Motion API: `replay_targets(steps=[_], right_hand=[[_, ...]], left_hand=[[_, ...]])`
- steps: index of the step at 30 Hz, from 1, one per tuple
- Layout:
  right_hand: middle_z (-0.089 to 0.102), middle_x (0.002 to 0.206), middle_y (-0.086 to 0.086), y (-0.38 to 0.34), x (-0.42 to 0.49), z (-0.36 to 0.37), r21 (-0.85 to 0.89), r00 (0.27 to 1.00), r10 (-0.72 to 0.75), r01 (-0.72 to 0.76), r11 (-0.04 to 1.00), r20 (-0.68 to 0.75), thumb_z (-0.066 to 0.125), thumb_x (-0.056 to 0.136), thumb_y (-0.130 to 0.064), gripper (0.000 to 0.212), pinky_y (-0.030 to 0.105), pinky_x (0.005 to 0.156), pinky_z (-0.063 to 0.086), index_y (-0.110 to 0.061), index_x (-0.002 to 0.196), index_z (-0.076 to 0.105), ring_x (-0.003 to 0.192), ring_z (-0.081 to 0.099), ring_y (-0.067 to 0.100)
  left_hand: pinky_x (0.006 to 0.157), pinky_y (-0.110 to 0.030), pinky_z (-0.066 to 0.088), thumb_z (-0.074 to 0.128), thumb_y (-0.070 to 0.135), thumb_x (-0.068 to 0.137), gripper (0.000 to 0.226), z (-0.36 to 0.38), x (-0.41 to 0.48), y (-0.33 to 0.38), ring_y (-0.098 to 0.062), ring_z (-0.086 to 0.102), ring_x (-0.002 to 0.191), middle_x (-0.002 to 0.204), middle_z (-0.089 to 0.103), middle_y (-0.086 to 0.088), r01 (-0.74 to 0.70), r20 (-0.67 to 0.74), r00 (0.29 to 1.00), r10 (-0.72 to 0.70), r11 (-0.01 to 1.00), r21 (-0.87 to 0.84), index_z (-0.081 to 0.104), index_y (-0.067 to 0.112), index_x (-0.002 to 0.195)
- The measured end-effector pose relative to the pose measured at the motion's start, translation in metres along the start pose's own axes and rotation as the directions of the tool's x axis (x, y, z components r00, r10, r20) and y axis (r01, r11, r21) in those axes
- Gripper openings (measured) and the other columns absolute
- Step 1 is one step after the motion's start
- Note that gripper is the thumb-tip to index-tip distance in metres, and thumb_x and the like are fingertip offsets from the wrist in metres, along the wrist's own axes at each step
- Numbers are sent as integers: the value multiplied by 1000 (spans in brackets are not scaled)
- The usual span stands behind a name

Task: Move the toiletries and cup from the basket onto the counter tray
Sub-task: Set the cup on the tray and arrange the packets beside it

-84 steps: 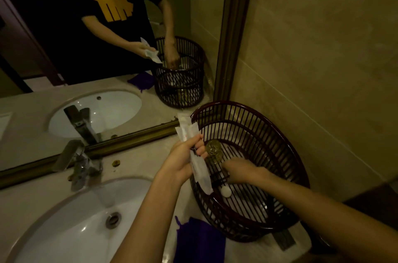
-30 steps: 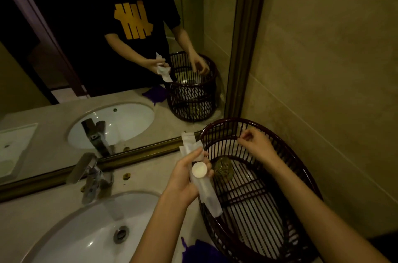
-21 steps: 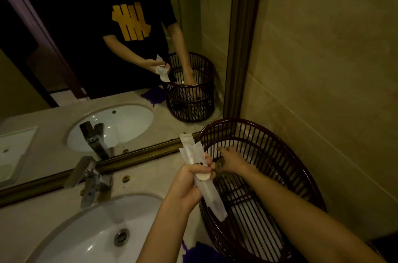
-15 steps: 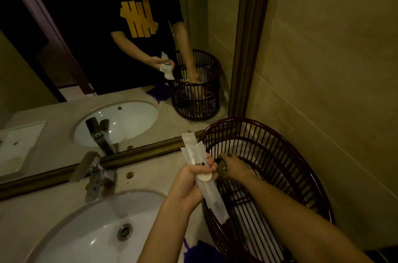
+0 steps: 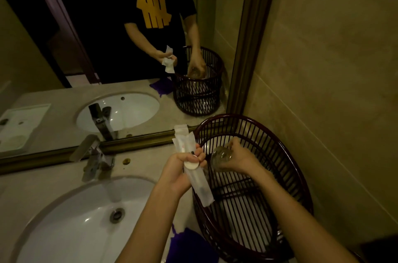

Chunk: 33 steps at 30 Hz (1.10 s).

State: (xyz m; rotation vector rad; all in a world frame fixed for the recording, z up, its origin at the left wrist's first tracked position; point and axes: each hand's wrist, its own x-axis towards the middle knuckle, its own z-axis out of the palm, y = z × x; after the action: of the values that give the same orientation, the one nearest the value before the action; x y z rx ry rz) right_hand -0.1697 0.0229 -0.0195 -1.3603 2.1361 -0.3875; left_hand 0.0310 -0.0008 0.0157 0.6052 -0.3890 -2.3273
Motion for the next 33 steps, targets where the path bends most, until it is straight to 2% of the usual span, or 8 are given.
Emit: replay_targets(steps=[3,5,12,15,18,21,26,33], right_hand=[[62,125,-4,-6,-36,-21,133,983,-163,174,976,-91,83,60,-60,94,41,95,54,-44,141,36,112,61,19],[58,125,-4,-10,-56,-26,224,961,-219,254,941,-166,83,62,-52,83,40,93,55,-50,134,41,112,59,16],[51,115,-15,-46,-105,-9,521,918,-270,388,760,-290,84,75,-9,74,15,71,55,-35,121,31,99,62,-5],[56,117,-14,-70,-123,4,587,909,-315,417,694,-273,86,72,-2,88,8,76,52,-34,132,30,102,61,-12],[58,126,-13,-97,-141,28,620,901,-361,428,658,-239,88,70,0,106,11,84,53,-41,147,27,114,60,-6],[58,128,-15,-128,-162,61,658,907,-352,412,630,-231,86,72,-3,95,13,86,54,-36,147,37,113,60,-7],[58,127,-13,-183,-195,136,667,909,-341,408,624,-237,88,71,-7,93,18,83,56,-43,140,38,110,62,-3],[58,123,-20,-287,-249,243,680,919,-357,371,632,-169,90,69,-6,93,25,90,55,-39,141,40,106,61,-8]], left_hand=[[56,-26,41,52,-17,60,44,-1,-6,0,-13,40,63,74,38,-3,-57,26,998,57,998,1,49,11,95],[58,-26,40,51,-17,62,44,-3,-15,0,-13,39,65,75,37,-2,-98,62,993,98,995,-3,49,12,96],[59,-27,41,53,-15,58,43,-20,-78,16,-13,42,62,72,42,-2,-214,67,974,215,977,-16,51,11,92],[59,-27,42,54,-14,59,42,-36,-106,27,-13,42,62,72,41,-2,-265,40,963,266,964,-38,52,11,92],[61,-28,42,51,-14,64,41,-57,-135,42,-14,41,65,75,41,-3,-293,39,955,296,954,-57,52,11,96],[62,-29,42,46,-14,69,39,-83,-170,60,-15,38,67,77,40,-4,-316,12,948,317,947,-52,50,12,98],[59,-30,42,69,-11,56,55,-138,-249,102,-18,41,66,77,41,-6,-368,-63,929,365,929,-38,49,10,103],[56,-29,42,61,-11,58,43,-227,-378,169,-17,41,62,74,42,-6,-461,-195,875,443,886,-58,53,7,97]])
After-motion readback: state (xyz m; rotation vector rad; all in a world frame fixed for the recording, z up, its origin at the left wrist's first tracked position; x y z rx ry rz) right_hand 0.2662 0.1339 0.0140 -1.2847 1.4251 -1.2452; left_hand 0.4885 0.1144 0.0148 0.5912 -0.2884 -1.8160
